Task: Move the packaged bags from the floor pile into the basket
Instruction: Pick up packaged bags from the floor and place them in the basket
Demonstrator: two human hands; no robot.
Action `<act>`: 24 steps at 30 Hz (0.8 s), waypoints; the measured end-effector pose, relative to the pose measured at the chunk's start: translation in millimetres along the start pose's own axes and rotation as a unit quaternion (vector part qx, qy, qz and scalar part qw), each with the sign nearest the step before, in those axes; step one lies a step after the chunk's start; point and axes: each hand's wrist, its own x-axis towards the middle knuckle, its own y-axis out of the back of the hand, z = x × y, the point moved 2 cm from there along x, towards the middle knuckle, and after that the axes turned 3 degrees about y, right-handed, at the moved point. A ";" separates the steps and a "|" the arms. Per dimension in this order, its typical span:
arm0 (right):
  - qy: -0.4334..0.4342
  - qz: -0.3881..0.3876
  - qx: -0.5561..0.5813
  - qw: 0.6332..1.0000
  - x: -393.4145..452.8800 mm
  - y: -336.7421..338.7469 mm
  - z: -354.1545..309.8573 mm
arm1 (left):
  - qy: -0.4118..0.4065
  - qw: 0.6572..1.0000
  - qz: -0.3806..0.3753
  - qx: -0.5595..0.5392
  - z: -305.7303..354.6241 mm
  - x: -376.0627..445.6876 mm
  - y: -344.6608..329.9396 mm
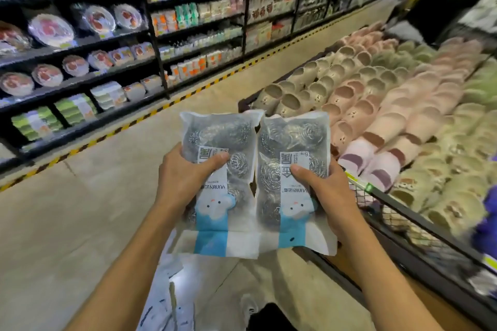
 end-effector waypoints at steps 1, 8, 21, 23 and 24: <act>-0.006 0.027 0.003 1.000 -13.9 12.1 2.5 | -0.002 1.000 -0.029 0.000 -0.5 -2.1 -12.5; -0.012 0.243 0.028 0.970 -120.3 115.6 14.6 | -0.033 0.971 -0.233 0.033 -2.9 -43.8 -132.3; -0.001 0.573 0.085 0.815 -367.3 310.5 55.2 | -0.128 0.835 -0.526 0.100 6.2 -290.8 -387.7; 0.001 0.614 0.095 0.784 -414.6 342.3 59.0 | -0.132 0.808 -0.564 0.105 6.5 -348.8 -421.2; 0.003 0.633 0.098 0.768 -439.1 358.0 60.5 | -0.135 0.795 -0.581 0.109 5.4 -378.6 -436.9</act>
